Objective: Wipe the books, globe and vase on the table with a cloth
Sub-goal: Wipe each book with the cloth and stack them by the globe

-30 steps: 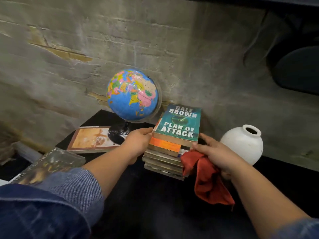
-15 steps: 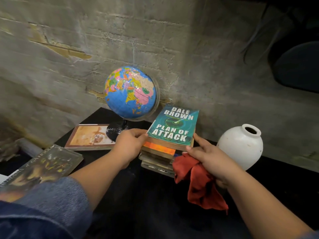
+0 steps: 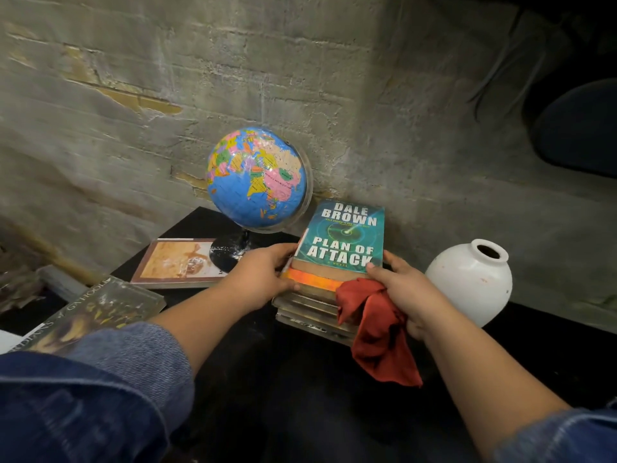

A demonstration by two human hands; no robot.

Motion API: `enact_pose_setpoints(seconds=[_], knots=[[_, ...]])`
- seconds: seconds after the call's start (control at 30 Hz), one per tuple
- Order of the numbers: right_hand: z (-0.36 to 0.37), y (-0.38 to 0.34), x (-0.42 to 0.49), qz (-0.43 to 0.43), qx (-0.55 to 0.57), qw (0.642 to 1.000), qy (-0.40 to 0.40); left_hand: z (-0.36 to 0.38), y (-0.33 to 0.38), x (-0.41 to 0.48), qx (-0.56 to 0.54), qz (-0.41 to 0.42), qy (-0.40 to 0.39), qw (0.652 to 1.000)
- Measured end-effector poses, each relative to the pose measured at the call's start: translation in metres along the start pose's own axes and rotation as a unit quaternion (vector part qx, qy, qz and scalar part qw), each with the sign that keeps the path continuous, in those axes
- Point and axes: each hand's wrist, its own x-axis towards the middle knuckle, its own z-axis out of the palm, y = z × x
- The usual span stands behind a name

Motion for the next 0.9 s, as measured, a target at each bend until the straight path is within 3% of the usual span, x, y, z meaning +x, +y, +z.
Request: enact_pose_setpoints(seconds=[0.23, 0.43, 0.9], knots=[[0.002, -0.003, 0.006, 0.004, 0.049, 0.999, 0.008, 0.004, 0.003, 0.006, 0.076, 0.005, 0.041, 0.996], [0.011, -0.002, -0.01, -0.006, 0.02, 1.0, 0.023, 0.004, 0.005, 0.001, 0.124, 0.019, 0.075, 0.989], [0.02, -0.007, -0.023, -0.015, -0.048, 0.999, 0.006, 0.0, -0.003, -0.002, -0.046, -0.011, 0.046, 0.998]])
